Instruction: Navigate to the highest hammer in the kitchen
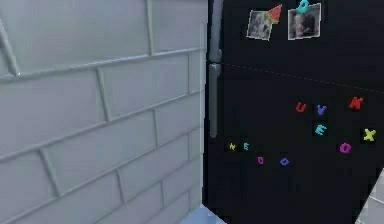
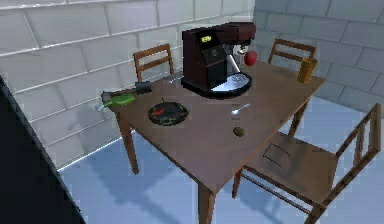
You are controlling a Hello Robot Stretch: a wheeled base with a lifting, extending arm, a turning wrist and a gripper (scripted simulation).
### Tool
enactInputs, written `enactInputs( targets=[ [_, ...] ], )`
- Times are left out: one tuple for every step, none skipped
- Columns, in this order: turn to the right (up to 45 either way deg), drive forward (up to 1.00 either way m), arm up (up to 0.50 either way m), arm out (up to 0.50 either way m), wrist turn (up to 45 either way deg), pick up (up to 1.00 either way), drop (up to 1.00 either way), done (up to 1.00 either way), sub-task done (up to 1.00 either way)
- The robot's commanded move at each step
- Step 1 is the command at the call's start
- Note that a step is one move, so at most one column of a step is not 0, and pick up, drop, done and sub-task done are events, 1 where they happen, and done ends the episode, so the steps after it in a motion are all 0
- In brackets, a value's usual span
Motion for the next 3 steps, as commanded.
enactInputs(
  targets=[
    [3.0,0.0,0.0,0.0,0.0,0.0,0.0,0.0,0.0],
    [0.0,0.2,0.0,0.0,0.0,0.0,0.0,0.0,0.0],
    [45.0,0.0,0.0,0.0,0.0,0.0,0.0,0.0,0.0]
  ],
)
